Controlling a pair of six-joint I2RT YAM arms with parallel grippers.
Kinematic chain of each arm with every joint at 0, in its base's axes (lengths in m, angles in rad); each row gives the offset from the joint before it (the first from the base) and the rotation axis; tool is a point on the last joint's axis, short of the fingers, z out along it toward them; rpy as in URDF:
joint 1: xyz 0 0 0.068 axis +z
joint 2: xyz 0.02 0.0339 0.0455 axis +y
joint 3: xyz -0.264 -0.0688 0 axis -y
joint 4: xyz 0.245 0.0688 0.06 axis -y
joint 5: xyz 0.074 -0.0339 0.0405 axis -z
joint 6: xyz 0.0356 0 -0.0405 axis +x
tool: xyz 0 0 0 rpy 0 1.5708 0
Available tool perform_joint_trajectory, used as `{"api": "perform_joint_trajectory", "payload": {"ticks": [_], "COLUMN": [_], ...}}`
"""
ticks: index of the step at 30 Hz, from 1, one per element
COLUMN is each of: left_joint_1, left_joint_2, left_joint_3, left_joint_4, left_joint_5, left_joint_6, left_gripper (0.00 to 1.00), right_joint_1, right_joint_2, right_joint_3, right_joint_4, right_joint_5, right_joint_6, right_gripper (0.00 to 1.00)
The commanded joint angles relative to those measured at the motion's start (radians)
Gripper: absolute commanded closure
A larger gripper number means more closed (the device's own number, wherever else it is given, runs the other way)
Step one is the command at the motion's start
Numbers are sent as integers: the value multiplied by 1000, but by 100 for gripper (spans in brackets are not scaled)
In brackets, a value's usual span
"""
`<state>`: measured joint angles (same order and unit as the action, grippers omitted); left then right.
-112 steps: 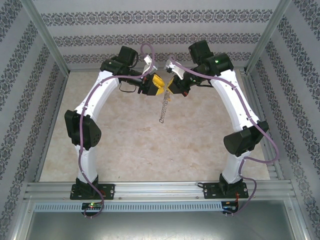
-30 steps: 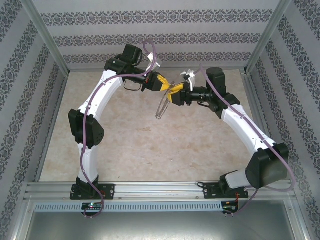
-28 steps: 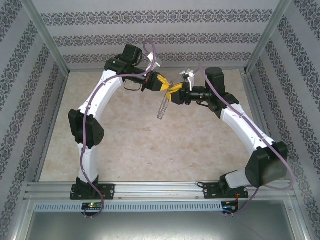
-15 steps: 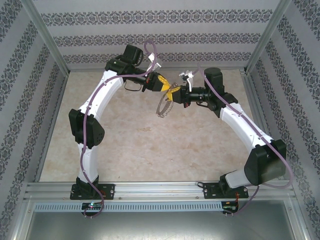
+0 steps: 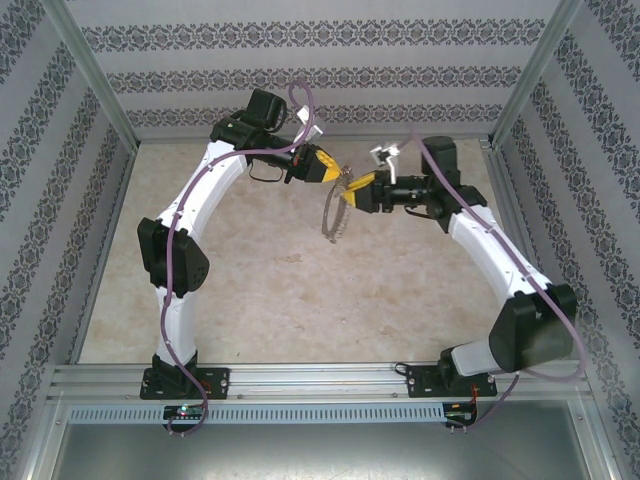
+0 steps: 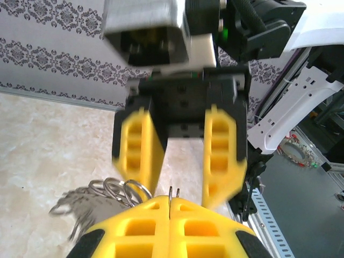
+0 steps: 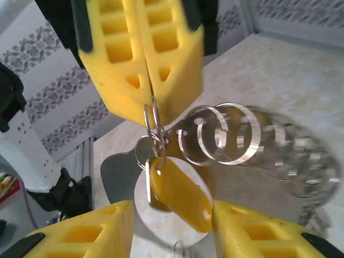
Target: Put the keys on the keyring
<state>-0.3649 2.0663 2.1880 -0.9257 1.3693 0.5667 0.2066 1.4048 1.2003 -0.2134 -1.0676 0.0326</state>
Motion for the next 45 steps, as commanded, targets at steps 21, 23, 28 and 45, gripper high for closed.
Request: {"api": "perform_joint_trajectory", "payload": {"ticks": [21, 23, 28, 45], "left_joint_1": [-9, -9, -9, 19], "left_joint_2": [-35, -35, -37, -45], "left_joint_3": [4, 4, 4, 37], "left_joint_4": [69, 70, 74, -14], "left_joint_5": [33, 32, 28, -5], "left_joint_6": [-37, -39, -42, 14], "left_gripper": [100, 100, 100, 75], "right_joint_1": [33, 38, 48, 24], "right_joint_2": [38, 46, 61, 118], "right_joint_3": [-38, -37, -38, 189], "right_joint_4": [422, 426, 428, 16], "right_joint_5": [-15, -15, -18, 1], "right_joint_6": [303, 305, 305, 65], "right_gripper": [64, 65, 67, 100]}}
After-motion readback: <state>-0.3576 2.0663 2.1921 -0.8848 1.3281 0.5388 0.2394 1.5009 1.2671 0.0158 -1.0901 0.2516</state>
